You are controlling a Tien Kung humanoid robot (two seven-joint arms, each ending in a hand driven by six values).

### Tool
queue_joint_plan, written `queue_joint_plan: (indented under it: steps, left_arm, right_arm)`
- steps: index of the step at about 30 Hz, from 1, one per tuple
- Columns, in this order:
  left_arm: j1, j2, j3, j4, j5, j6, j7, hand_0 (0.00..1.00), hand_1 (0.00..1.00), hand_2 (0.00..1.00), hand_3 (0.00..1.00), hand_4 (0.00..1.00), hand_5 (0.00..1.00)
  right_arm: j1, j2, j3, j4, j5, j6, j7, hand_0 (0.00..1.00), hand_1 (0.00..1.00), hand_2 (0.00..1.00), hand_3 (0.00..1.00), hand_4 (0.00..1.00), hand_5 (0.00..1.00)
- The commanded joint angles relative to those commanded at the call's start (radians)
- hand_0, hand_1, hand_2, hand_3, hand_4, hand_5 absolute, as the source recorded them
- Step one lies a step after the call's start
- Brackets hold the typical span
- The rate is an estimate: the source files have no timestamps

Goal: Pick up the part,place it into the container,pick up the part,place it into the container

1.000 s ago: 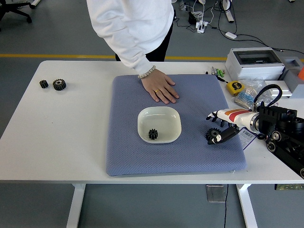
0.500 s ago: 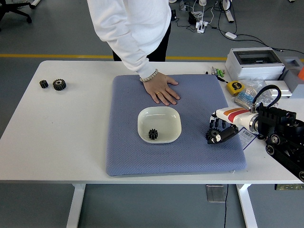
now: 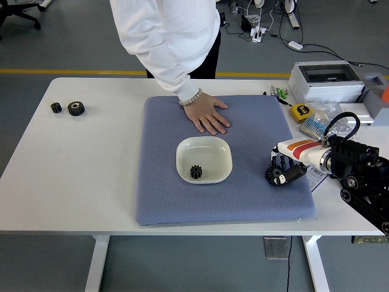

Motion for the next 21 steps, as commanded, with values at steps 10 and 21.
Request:
queue_joint_plan:
  steps: [10,21]
  left_arm:
    - [0.000,0.000,-0.001,0.000,0.002,0.000,0.001,0.690,0.681,0.677,0.571,0.622,0.538]
    - [0.003,0.000,-0.002,0.000,0.012,-0.002,0.003,0.689,0.681,0.675,0.570,0.620,0.537]
  right_arm:
    - [-0.001,0.000,0.001,0.001,-0.011,0.018,-0.012,0.133,0.332,0.423,0.481,0.842,0.372]
    - [-0.006,-0.005,0.003,0.026,-0.012,-0.055,0.039,0.094,0.245,0.369,0.481,0.830,0.337]
